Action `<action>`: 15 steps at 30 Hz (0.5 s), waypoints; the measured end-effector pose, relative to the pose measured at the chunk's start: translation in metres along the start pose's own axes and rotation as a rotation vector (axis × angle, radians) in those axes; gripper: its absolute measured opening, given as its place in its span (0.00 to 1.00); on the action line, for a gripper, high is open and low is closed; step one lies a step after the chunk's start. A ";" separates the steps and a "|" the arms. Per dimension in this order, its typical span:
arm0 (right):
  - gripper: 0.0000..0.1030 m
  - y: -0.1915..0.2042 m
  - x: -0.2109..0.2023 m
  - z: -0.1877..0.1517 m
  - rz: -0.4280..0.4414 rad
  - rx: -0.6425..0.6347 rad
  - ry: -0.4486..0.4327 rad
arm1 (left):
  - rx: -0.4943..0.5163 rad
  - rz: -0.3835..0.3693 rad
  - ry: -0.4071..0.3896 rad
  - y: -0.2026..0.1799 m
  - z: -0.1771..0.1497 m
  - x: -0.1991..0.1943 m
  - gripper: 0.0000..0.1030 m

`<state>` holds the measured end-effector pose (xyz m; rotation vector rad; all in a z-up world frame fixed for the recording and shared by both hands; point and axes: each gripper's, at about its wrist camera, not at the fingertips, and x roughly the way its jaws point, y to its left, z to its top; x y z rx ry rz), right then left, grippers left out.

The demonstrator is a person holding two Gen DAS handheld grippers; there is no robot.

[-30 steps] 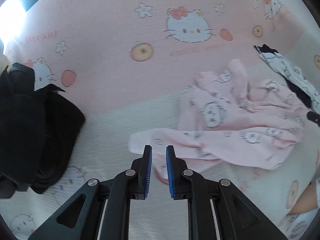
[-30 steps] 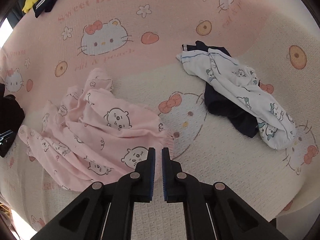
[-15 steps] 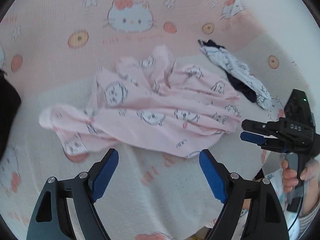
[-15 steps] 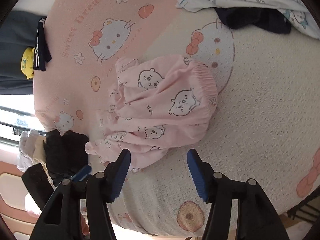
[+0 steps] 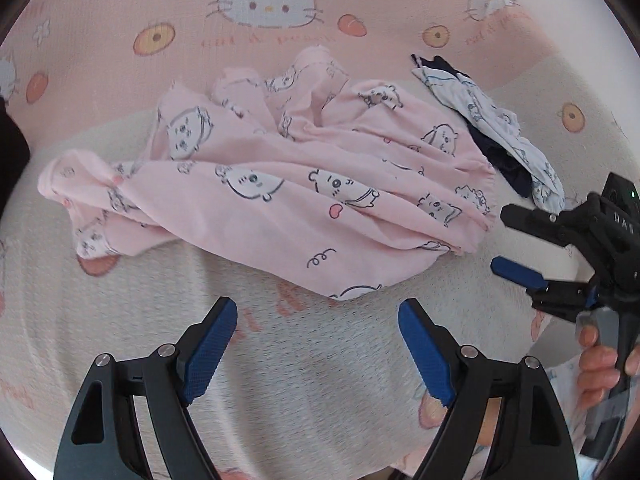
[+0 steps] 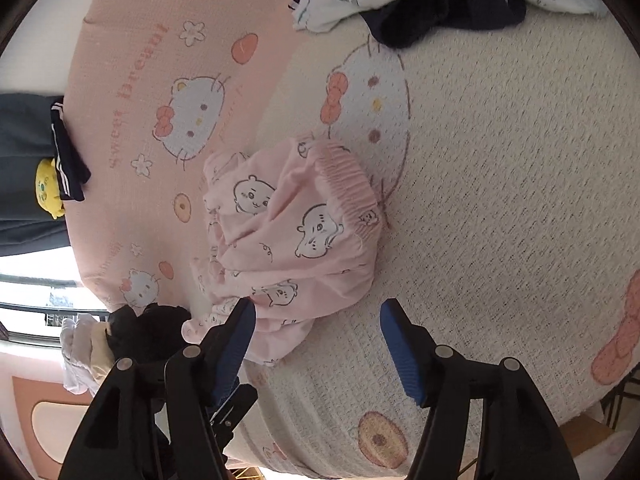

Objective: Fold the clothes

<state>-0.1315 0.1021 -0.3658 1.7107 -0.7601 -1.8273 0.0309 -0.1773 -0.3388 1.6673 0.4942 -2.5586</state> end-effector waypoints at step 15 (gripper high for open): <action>0.35 0.010 0.035 0.026 -0.062 0.054 0.065 | 0.041 0.073 0.015 -0.011 -0.002 0.019 0.80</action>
